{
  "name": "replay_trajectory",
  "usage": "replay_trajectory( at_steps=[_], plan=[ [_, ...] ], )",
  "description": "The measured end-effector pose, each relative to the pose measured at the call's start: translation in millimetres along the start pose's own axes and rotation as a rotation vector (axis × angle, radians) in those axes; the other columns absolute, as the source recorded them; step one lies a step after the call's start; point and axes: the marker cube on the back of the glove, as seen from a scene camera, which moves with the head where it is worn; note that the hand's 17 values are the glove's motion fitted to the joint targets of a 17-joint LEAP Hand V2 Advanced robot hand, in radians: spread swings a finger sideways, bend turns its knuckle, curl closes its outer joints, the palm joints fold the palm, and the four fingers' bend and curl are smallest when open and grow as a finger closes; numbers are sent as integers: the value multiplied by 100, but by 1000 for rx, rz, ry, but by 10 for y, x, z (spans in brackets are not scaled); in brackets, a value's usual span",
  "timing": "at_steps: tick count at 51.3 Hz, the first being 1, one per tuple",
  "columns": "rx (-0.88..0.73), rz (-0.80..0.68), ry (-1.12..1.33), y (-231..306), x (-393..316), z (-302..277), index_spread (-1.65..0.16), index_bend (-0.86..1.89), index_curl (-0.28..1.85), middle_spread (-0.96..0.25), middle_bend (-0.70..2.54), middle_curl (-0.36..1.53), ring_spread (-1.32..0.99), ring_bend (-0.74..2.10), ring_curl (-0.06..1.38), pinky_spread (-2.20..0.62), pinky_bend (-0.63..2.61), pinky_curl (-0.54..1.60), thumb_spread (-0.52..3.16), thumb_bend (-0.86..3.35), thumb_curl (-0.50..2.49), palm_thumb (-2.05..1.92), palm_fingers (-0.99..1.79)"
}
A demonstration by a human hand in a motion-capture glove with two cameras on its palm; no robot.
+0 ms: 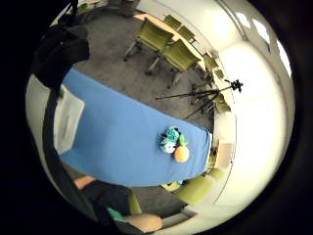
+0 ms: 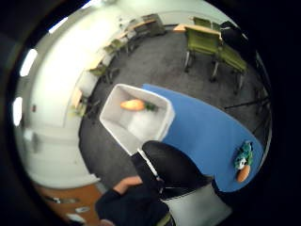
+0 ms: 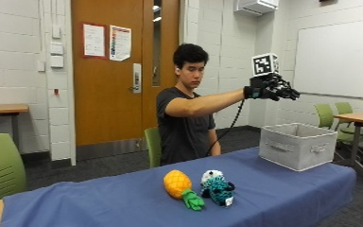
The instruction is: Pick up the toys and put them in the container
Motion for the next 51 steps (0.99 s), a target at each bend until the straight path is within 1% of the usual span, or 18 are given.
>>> replay_trajectory(
  at_steps=[4,8,10,18,24,33,47,51],
  plan=[
    [12,-33,-65,220,368,-83,-19,18,58,-11,41,45,-31,89,30,-22,88,36,107,-6,34,-6,14],
    [15,151,-10,309,856,-33,-19,18,57,-12,41,45,-32,87,29,-21,87,35,107,-5,32,-6,15],
    [10,202,-10,381,1091,12,-19,18,57,-12,41,45,-32,86,29,-21,87,35,107,-6,32,-6,15],
    [-13,287,6,622,1672,282,-23,19,56,-14,40,45,-33,80,27,-19,86,35,107,-5,29,-6,16],
    [-53,349,3,775,2072,641,-26,19,55,-14,39,45,-33,77,26,-18,86,34,108,-5,28,-6,15],
    [-126,412,3,923,2459,1221,-28,19,54,-15,37,44,-34,70,24,-16,85,34,109,-5,26,-6,11],
    [-270,478,-6,1208,2728,2170,-31,20,54,-16,32,43,-33,60,22,-13,82,34,110,-5,24,-6,10],
    [-290,491,-8,1280,2782,2337,-32,19,54,-17,28,42,-31,50,20,-12,86,35,110,-5,24,-6,0]
  ],
)
